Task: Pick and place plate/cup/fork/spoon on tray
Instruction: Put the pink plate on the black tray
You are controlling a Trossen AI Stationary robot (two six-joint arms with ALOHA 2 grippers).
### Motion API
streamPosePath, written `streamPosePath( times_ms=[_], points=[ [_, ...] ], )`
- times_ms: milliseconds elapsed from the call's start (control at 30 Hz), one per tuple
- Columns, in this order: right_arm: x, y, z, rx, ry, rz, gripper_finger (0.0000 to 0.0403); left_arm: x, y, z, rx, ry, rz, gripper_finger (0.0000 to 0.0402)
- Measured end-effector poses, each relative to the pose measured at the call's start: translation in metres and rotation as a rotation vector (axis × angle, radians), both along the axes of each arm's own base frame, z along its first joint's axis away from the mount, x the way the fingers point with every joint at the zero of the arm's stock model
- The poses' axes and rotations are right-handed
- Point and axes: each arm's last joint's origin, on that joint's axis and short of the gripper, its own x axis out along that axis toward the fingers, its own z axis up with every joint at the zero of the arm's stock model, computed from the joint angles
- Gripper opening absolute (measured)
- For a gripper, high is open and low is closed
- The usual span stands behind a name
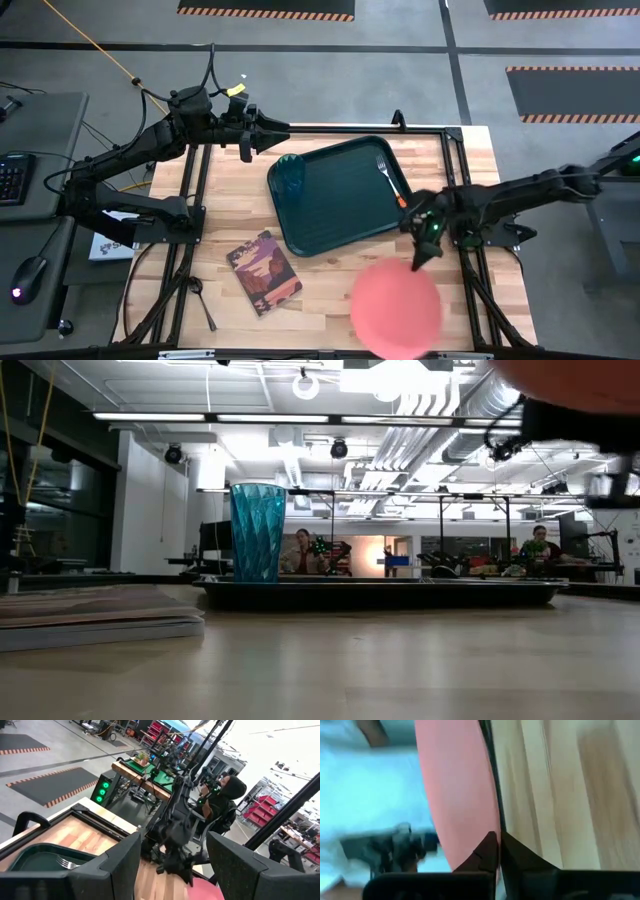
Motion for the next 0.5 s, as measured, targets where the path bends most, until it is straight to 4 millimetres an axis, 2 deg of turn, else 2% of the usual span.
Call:
streamPosePath(
  times_ms=[167,367,500],
  points=[
    [0.011,-0.021,0.009,-0.067,-0.075,-0.298,0.0,0.0,0.0,0.0,0.001,0.0,0.0,0.0216],
    [0.009,-0.056,0.001,-0.194,0.049,-0.697,0.0,0.0,0.0,0.0,0.002,0.0,0.0,0.0216],
    [0.003,-0.077,-0.003,-0.227,0.122,-0.888,0.0,0.0,0.0,0.0,0.002,0.0,0.0,0.0216]
  ],
)
